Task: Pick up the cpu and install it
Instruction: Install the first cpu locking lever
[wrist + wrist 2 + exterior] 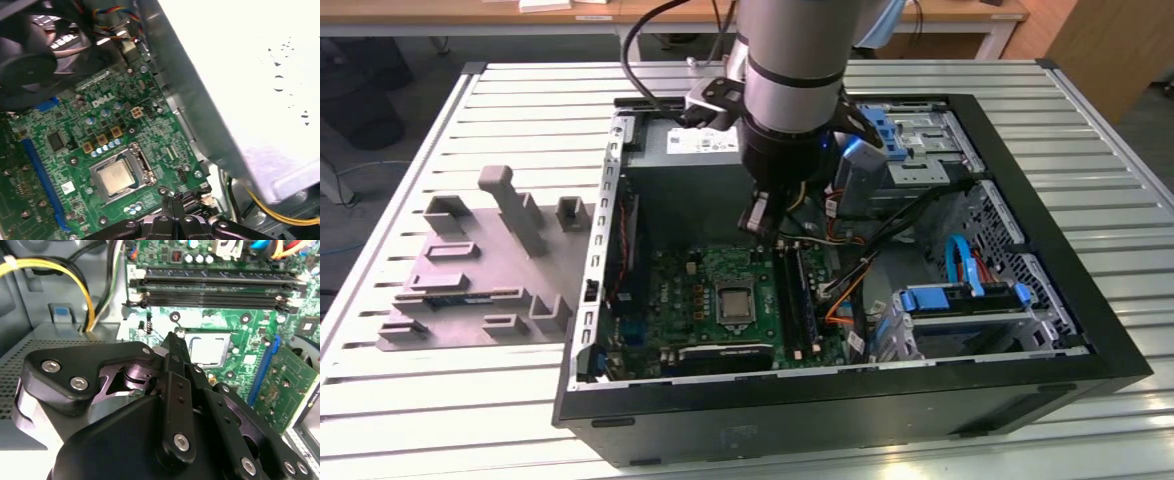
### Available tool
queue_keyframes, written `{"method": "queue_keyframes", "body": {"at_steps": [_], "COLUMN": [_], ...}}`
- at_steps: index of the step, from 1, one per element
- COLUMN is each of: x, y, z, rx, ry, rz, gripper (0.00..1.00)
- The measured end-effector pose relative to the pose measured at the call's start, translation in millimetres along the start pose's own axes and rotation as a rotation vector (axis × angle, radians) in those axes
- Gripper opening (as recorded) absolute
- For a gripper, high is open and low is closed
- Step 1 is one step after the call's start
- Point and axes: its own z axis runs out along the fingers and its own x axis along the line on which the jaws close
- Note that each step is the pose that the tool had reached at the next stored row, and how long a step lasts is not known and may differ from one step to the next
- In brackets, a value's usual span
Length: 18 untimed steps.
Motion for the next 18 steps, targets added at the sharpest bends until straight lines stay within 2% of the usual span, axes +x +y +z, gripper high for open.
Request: {"method": "queue_keyframes", "body": {"at_steps": [5, 11, 18], "x": [-7.3, -11.7, -14.0], "y": [-0.1, 1.0, 3.2], "z": [0.8, 1.2, 6.8], "rx": [0.0000, 0.0000, -0.0003], "ry": [-0.0001, 0.0001, -0.0004], "rz": [0.000, 0.000, 0.000], "gripper": [0.11, 0.11, 0.11]}}
